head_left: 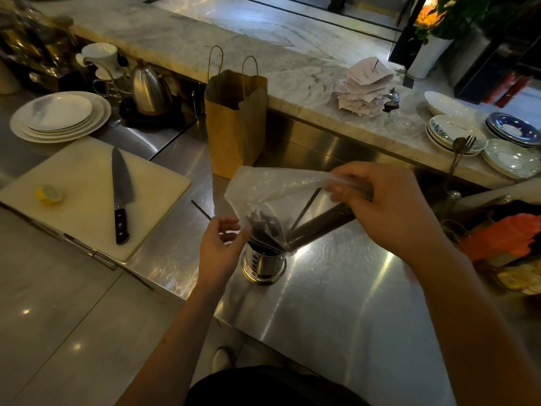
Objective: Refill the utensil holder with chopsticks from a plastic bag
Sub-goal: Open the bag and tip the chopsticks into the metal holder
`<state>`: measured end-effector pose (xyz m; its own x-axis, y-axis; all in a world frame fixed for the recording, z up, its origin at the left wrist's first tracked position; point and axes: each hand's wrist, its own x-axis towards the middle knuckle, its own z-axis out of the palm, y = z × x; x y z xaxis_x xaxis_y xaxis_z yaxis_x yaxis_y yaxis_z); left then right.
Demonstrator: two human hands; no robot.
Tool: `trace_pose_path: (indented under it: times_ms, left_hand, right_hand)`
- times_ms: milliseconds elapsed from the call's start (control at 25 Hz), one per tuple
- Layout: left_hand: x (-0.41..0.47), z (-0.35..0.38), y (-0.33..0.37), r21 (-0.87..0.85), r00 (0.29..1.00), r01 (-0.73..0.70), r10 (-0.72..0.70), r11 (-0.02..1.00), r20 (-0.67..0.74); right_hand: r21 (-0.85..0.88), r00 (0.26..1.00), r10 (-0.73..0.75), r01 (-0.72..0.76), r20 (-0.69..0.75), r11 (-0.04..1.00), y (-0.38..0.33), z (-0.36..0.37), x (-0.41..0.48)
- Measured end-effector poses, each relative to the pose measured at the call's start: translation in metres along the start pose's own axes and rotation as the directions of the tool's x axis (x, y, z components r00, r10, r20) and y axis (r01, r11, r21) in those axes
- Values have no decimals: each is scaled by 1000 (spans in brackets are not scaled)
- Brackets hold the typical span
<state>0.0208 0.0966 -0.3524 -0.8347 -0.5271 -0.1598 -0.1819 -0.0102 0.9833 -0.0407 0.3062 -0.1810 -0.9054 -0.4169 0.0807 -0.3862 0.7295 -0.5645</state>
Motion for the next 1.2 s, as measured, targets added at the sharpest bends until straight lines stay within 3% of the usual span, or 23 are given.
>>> trace_pose_path:
  times_ms: [160, 240, 520, 960, 1200]
  left_hand:
    - [15, 7, -15, -144, 984, 160, -170, 977, -60]
    - [18, 8, -22, -164, 982, 186, -188, 969, 1]
    - [27, 7, -24, -84, 971, 71, -50, 994, 234]
    - [36, 13, -13, -130, 929, -55, 98, 990, 357]
    - [46, 5, -8, -73, 810, -149, 164, 986, 562]
  right_hand:
    - [32, 1000, 16, -17, 13, 999, -2, 0, -3]
    - [27, 1000, 11, -11, -5, 1000, -2, 0, -3]
    - [48, 1000, 7, -6, -21, 999, -5, -7, -2]
    - [141, 995, -8, 22, -100, 990, -11, -16, 9]
    - [143, 993, -18, 34, -113, 989, -10, -11, 14]
